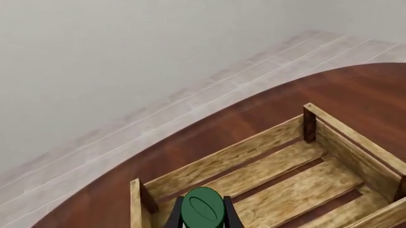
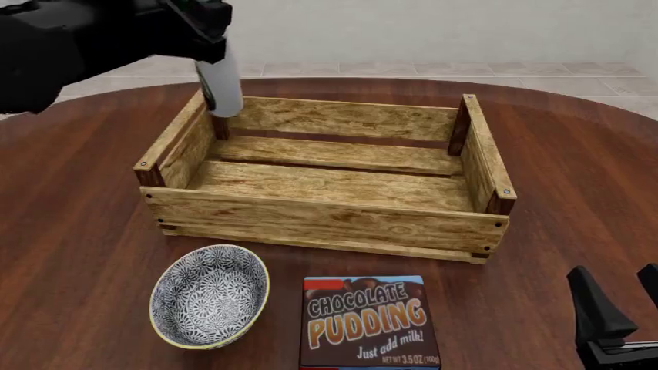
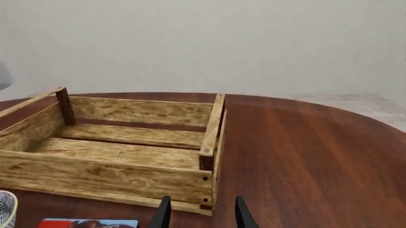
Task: Pick up the salad dressing and put it in the tray.
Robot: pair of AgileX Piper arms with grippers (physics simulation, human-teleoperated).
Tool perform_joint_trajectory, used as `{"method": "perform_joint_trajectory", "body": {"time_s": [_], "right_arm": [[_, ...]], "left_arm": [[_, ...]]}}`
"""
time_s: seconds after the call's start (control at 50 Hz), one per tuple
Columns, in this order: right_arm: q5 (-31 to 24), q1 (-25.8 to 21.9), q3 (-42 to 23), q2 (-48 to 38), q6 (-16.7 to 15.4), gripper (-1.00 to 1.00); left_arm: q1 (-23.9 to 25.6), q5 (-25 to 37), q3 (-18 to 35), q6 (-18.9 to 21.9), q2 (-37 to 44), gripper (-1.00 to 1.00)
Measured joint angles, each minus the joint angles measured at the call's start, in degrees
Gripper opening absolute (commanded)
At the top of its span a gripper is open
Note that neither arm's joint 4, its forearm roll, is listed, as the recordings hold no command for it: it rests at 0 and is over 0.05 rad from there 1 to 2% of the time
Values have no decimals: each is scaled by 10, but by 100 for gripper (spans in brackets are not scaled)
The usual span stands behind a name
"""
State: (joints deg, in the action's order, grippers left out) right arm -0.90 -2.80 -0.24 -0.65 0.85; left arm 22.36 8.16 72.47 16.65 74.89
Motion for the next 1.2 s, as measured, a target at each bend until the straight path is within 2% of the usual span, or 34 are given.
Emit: {"method": "perform_joint_trajectory", "body": {"time_s": [0.34,0.7,1.2], "right_arm": [[-1,5,-1,2,3,100],[0,6,-1,3,4,100],[-1,5,-1,3,1,100]], "left_arm": [[19,-38,28,-24,77,-100],[7,-73,63,-51,170,-100],[-7,-103,83,-74,252,-100]]}}
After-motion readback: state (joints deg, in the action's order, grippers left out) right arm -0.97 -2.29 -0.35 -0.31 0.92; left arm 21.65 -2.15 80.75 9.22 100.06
